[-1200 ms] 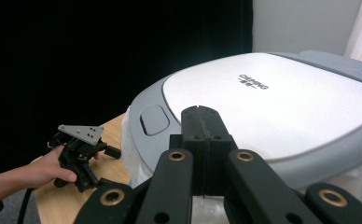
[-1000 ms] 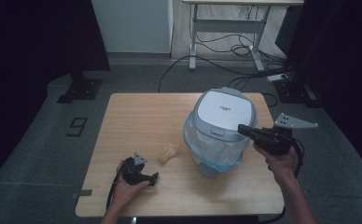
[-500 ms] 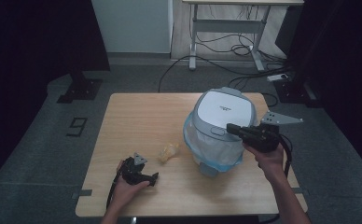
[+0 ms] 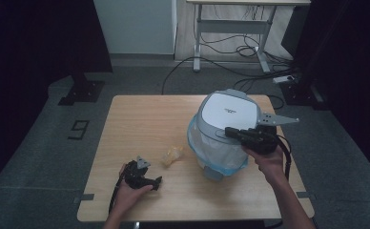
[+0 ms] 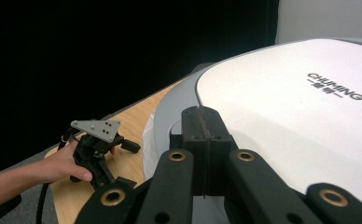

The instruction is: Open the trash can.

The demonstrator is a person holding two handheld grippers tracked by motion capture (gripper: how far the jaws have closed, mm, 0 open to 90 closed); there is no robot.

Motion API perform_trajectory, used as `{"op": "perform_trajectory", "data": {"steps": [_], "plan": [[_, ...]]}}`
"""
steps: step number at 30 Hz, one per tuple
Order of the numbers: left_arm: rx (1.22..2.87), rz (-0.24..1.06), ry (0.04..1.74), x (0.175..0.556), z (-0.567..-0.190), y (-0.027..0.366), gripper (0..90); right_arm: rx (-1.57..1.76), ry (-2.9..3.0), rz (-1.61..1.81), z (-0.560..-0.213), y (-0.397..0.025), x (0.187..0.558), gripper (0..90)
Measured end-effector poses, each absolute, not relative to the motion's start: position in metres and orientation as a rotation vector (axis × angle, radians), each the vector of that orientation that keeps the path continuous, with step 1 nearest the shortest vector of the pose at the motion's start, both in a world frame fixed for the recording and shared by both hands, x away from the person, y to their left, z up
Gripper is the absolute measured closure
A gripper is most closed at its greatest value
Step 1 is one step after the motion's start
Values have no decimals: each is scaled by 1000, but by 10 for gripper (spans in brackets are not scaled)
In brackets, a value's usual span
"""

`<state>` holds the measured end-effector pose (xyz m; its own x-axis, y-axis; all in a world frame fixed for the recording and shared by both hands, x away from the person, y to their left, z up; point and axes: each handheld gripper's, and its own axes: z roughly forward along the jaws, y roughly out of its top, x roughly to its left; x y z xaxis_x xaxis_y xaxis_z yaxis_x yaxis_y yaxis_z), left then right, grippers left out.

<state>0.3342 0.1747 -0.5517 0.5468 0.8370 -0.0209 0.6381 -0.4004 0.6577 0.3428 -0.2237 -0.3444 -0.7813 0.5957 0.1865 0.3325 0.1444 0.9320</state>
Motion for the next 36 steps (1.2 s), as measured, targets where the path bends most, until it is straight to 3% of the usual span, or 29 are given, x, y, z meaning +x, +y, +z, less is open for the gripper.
{"op": "perform_trajectory", "data": {"steps": [36], "plan": [[2169, 417, 1178, 333, -552, 175, 0, 904, 2231, 1674, -343, -220, 341, 894]]}}
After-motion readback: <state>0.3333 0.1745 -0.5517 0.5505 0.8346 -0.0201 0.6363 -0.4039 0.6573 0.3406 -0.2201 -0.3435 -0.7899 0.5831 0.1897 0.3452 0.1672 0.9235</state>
